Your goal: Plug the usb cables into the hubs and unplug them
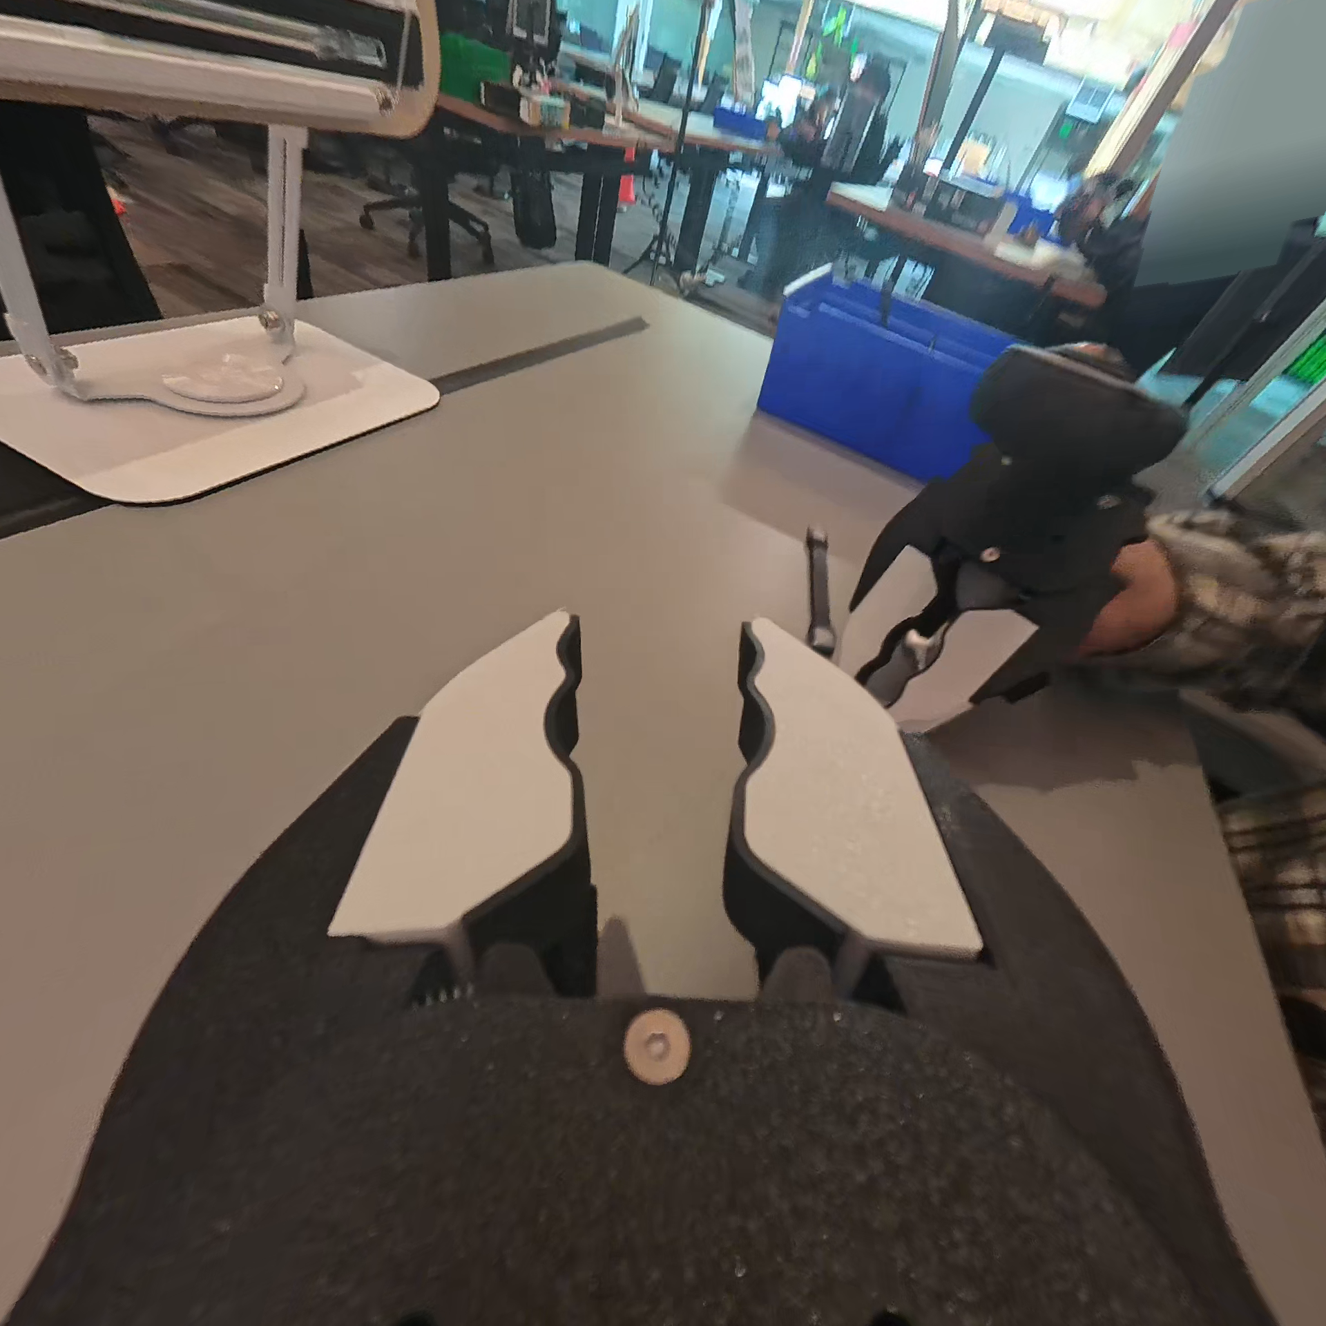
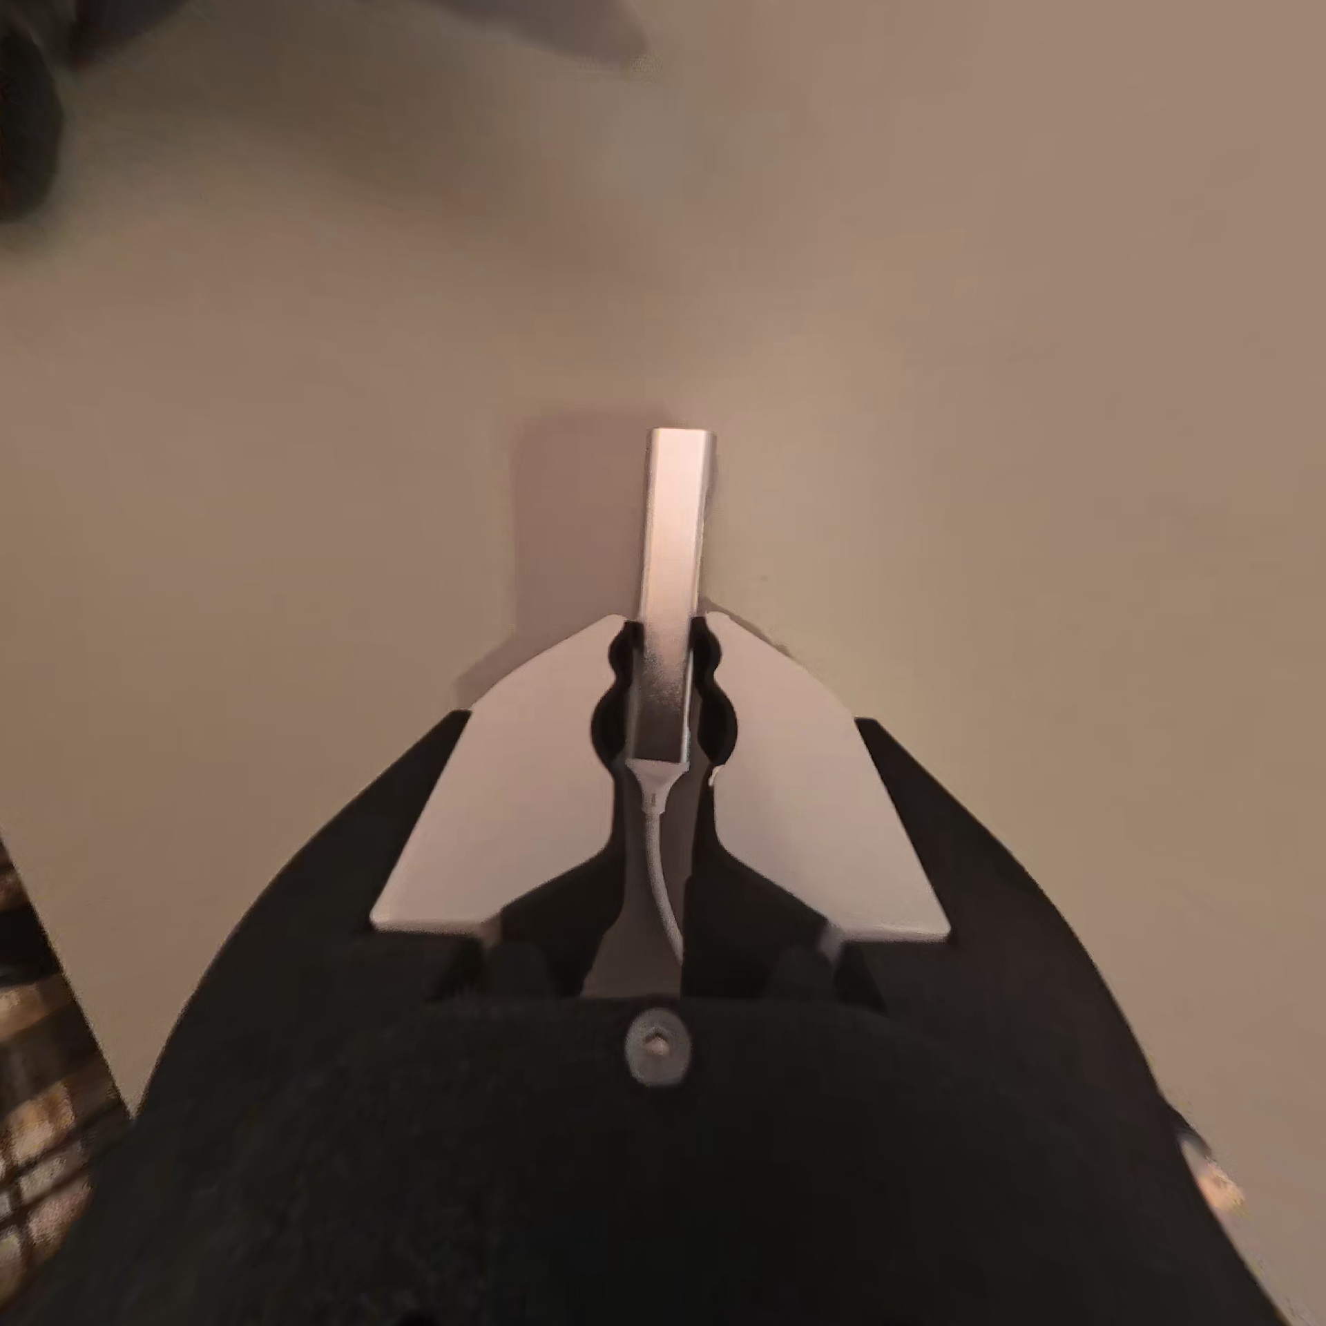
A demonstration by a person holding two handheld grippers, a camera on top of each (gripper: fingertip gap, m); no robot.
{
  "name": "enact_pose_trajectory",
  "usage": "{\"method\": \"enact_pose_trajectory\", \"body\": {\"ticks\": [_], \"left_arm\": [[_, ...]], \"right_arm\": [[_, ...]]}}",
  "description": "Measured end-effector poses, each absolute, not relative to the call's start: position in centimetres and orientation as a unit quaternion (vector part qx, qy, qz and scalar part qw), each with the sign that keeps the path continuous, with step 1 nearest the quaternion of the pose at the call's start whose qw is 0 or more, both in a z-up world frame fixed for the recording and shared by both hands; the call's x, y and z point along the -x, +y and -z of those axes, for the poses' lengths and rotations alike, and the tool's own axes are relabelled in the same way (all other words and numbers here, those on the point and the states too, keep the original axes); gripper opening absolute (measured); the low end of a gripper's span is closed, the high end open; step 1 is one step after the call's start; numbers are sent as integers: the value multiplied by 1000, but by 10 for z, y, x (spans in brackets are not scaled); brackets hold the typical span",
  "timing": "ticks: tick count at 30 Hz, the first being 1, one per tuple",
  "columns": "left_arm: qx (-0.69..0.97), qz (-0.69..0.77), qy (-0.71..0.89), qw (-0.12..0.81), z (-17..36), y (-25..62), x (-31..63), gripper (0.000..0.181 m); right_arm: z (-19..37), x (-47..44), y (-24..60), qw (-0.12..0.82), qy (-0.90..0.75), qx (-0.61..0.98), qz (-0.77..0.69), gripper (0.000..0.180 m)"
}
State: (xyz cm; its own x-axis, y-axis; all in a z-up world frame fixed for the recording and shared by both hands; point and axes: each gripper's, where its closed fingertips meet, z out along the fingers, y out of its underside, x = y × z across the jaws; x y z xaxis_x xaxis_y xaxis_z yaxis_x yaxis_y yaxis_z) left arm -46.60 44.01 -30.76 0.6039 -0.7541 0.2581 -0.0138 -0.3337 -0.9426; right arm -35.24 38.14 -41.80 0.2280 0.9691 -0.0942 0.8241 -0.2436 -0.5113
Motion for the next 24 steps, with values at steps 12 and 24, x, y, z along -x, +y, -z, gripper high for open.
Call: {"method": "enact_pose_trajectory", "body": {"ticks": [12,24], "left_arm": [[668,537,205,472,290,429,407,49],[642,583,311,390,292,420,329,36]], "right_arm": [[283,365,433,401,-317,563,-649,14],[252,360,431,447,-306,458,-704,14]]}}
